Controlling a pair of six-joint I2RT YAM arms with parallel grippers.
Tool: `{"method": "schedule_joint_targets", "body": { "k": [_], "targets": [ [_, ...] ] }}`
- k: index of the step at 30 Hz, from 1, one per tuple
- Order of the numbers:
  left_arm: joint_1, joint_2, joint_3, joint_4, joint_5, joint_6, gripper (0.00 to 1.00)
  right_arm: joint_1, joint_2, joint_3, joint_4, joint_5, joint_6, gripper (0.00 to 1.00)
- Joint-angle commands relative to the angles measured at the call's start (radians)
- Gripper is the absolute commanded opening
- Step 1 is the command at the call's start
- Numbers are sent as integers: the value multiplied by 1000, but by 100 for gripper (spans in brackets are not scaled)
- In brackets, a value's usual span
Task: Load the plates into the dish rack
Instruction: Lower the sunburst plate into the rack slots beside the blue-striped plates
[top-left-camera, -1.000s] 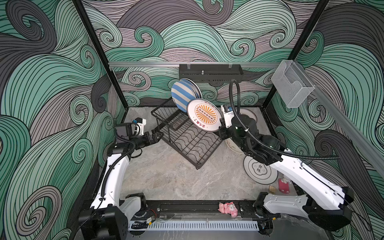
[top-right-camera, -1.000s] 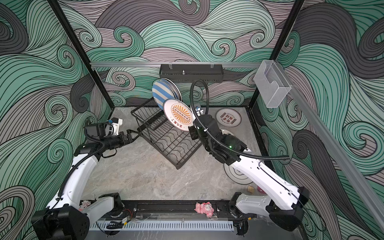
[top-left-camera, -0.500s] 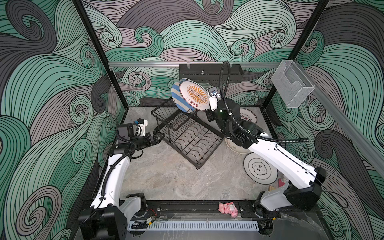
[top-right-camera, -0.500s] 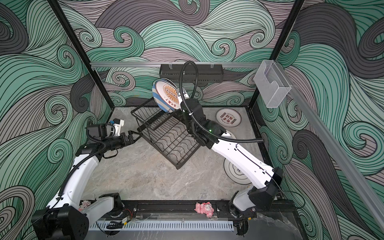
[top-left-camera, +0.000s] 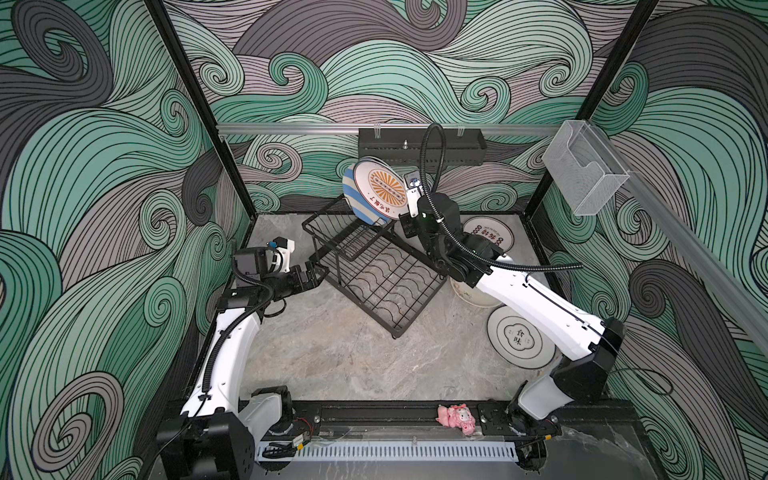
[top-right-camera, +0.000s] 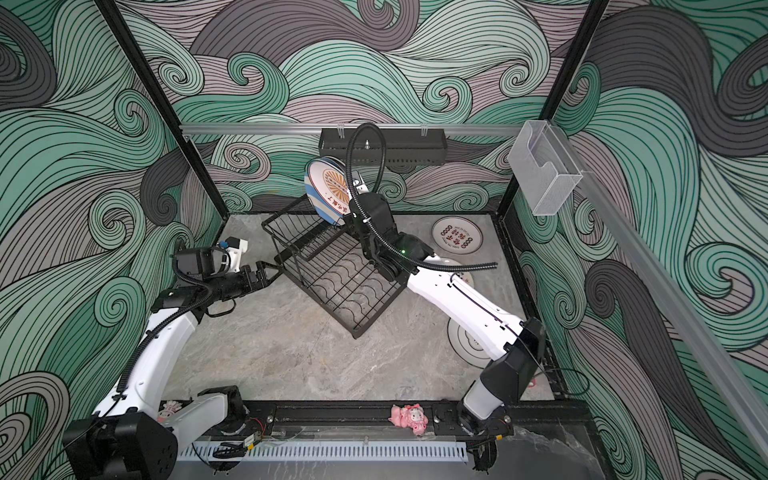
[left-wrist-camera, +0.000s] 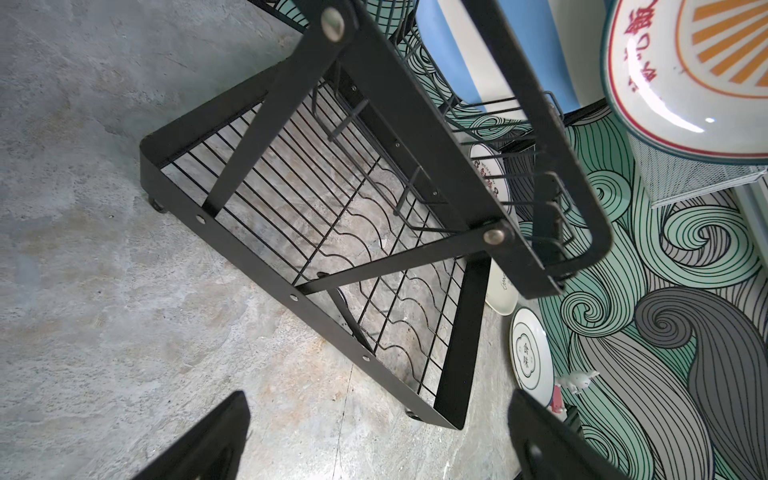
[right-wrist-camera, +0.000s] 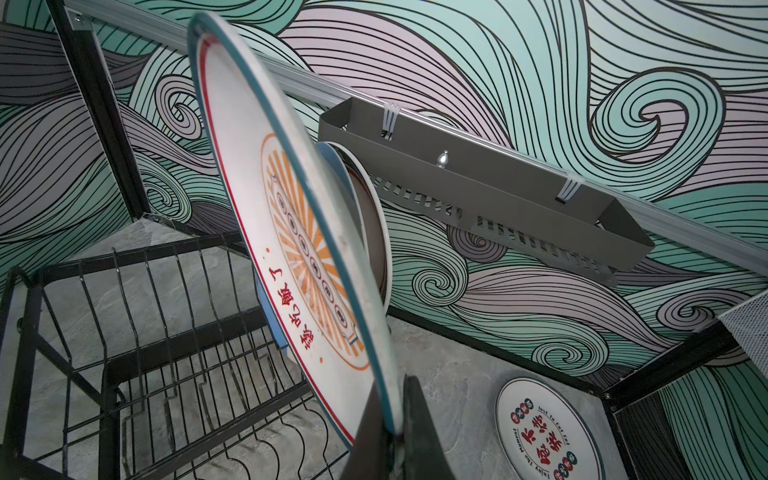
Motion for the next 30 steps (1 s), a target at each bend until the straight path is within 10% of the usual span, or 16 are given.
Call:
{"method": "schedule_joint_targets", "body": {
  "k": [1,30],
  "targets": [
    [-6,2,2,1,-9,21,98,-5,0,39,91,-6,47,0],
    [-5,-1,2,-1,-3,22,99,-12,132,103,101,0,77,0]
  ]
}}
